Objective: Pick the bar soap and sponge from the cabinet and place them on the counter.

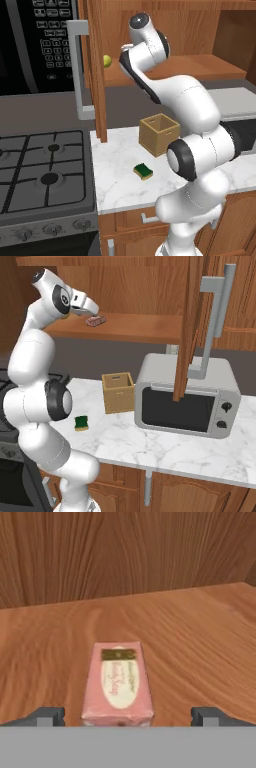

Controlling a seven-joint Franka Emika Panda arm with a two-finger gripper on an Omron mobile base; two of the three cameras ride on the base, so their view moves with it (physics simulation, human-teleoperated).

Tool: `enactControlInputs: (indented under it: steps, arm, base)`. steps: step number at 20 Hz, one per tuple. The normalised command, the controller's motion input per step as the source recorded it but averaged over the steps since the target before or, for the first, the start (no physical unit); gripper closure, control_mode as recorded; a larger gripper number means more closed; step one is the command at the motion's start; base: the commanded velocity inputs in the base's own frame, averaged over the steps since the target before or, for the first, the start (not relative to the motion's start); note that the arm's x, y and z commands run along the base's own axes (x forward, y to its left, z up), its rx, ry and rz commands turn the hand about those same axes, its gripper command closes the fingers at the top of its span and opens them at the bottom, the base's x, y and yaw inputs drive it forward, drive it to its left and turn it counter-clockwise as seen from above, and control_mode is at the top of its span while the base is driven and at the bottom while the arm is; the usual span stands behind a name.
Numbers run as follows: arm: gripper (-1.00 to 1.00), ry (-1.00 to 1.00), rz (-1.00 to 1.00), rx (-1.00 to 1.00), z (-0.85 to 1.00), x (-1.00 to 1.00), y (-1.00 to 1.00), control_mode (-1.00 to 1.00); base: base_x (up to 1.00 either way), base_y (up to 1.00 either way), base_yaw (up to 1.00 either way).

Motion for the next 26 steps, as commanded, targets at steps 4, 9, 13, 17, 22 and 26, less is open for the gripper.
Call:
enactControlInputs:
  steps: [4,9,13,17,22,26]
  arm:
    - [-1.0,0.05,0.0,0.0,-0.14,0.29,0.04,-1.0]
    - [-1.0,0.04,0.0,0.0,-0.08,0.19,-0.1,-1.0]
    - [-1.0,0.04,0.0,0.0,-0.06,0.13,-0.22,-1.0]
    - [-1.0,0.05,0.0,0.0,-0.1,0.04,-0.09,-1.0]
    - [-1.0,0.03,-0.01,0.0,-0.23,0.02,0.0,-1.0]
    - [-1.0,0.0,0.0,0.0,-0.14,0.18,0.0,-1.0]
  base:
    - [0.0,0.0,0.0]
    - [0.0,0.0,0.0]
    - [0.0,0.0,0.0]
    - [0.0,0.0,0.0]
    - [0.0,0.0,0.0]
    - [0.0,0.0,0.0]
